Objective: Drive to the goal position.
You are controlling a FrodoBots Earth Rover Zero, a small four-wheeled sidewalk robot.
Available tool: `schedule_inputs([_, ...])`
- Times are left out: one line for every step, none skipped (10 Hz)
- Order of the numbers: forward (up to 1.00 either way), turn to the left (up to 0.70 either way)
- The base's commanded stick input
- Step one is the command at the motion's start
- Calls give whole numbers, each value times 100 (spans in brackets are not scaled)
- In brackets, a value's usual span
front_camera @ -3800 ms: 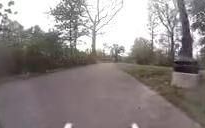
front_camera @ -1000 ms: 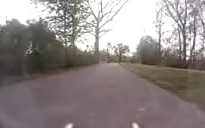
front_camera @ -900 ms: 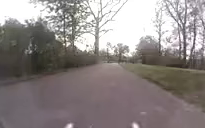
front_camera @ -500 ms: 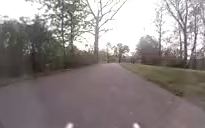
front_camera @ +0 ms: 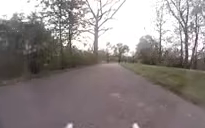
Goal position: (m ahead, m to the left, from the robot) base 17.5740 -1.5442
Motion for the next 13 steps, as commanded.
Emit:
schedule_inputs([100, 0])
schedule_inputs([100, 0])
schedule_inputs([100, 0])
schedule_inputs([100, 0])
schedule_inputs([100, 0])
schedule_inputs([100, -1])
schedule_inputs([100, -11])
schedule_inputs([100, -34])
schedule_inputs([100, -38])
schedule_inputs([100, -32])
schedule_inputs([100, -17])
schedule_inputs([100, -1])
schedule_inputs([100, 0])
